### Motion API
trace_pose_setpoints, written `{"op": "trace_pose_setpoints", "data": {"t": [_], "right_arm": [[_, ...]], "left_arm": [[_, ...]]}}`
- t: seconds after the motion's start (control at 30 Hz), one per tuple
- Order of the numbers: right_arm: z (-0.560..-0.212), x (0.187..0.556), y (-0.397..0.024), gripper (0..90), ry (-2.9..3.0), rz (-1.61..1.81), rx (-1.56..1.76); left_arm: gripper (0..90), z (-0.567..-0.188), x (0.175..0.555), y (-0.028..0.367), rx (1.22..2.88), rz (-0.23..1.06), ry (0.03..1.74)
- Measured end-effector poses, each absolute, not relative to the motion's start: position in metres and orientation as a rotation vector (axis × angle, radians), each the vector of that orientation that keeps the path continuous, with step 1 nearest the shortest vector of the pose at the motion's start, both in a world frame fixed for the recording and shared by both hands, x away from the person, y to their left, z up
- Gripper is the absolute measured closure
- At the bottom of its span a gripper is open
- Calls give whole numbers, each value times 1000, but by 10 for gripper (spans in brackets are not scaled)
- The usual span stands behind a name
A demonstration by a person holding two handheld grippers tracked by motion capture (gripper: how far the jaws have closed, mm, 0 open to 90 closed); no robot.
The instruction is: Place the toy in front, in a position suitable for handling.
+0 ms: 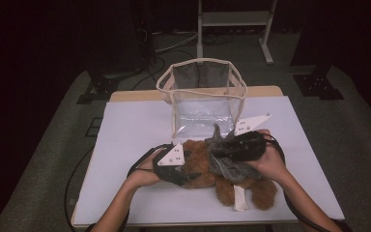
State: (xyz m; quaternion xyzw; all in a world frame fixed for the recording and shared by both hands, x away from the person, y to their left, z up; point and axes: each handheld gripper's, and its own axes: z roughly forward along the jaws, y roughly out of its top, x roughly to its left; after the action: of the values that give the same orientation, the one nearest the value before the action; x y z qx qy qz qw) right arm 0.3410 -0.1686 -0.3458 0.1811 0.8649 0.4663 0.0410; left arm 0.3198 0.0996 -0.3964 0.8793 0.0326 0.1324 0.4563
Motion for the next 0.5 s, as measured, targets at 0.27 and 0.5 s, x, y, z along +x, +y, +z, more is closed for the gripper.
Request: {"op": "trace_pose_setpoints", "data": {"t": [0.27, 0.5], "right_arm": [[-359, 344, -173, 696, 2674, 1373, 593], [-359, 346, -193, 697, 2666, 1373, 659]], "left_arm": [[285, -395, 325, 107, 2163, 319, 100], [318, -398, 328, 114, 2159, 286, 137]]}}
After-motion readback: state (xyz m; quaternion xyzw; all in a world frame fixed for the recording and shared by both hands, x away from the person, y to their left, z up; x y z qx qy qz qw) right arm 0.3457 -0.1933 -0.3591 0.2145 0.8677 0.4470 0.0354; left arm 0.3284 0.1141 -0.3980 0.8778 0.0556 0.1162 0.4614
